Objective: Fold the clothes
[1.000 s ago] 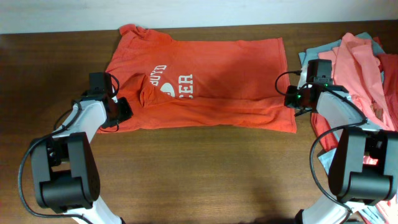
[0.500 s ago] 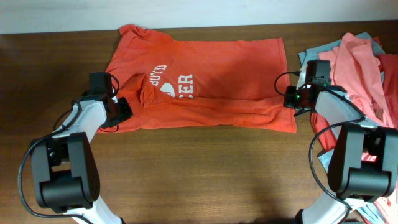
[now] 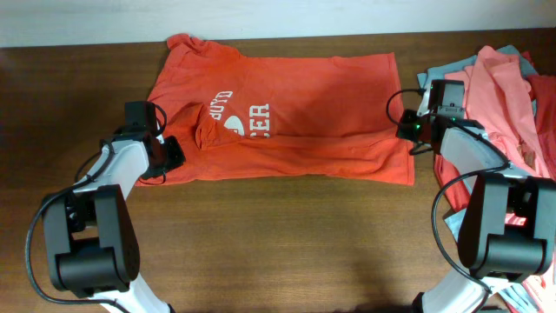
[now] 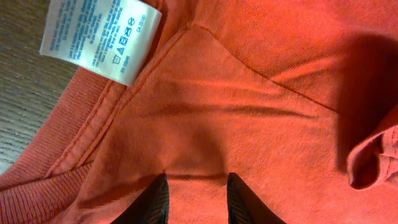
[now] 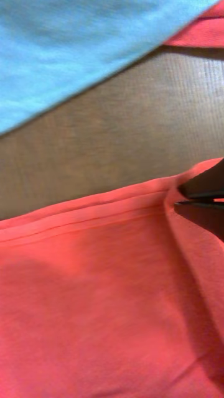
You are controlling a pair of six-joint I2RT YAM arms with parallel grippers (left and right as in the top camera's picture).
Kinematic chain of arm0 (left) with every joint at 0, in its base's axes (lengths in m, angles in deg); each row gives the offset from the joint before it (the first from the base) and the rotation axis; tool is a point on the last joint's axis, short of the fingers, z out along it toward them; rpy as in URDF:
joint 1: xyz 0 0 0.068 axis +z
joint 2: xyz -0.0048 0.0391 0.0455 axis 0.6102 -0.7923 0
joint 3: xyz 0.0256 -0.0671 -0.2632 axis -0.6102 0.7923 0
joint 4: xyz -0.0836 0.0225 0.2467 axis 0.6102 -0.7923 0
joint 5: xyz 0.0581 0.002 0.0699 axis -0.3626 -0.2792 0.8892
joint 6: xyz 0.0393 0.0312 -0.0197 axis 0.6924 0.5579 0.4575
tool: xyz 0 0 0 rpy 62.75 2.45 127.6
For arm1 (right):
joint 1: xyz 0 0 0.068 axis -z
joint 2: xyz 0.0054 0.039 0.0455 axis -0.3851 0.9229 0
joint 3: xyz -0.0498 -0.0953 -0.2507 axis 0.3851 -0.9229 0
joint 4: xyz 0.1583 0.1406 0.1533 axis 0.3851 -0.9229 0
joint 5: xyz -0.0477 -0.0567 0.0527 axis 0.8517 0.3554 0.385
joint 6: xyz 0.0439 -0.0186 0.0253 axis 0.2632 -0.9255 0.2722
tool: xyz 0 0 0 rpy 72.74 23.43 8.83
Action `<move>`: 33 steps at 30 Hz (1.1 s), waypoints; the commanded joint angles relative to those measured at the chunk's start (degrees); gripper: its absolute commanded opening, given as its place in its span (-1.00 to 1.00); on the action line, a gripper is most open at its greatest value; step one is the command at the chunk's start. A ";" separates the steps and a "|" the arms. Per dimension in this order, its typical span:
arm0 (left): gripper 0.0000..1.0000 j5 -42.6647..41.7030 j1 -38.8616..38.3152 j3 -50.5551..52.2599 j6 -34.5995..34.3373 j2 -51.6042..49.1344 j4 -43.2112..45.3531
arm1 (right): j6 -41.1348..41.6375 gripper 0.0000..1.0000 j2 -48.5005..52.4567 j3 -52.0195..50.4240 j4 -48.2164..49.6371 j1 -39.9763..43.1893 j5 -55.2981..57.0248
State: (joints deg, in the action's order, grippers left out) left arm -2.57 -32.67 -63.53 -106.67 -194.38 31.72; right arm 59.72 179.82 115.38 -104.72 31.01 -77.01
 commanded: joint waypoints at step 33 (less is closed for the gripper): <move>-0.60 6.25 0.09 0.92 1.79 -1.16 -2.89 | -13.86 -0.41 6.56 -0.02 -20.96 -1.22 -1.46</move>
State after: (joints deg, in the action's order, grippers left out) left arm 2.83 -32.67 -63.51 -105.95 -194.38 28.68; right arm 46.50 182.62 116.56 -123.19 30.79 -78.82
